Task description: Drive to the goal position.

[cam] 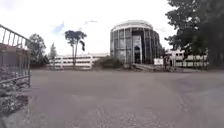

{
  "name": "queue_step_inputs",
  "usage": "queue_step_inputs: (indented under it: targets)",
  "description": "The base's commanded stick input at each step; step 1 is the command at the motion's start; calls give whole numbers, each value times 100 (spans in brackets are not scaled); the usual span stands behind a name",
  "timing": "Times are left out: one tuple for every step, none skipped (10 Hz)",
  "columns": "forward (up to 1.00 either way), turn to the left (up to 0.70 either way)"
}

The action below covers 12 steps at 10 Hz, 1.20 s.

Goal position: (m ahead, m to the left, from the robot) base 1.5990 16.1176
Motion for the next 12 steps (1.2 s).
queue_step_inputs:
  targets:
    - [70,35]
    - [70,35]
    - [70,35]
    - [70,35]
    - [70,35]
    - [70,35]
    - [70,13]
    - [70,0]
    - [70,0]
    - [70,0]
    - [70,0]
    - [70,0]
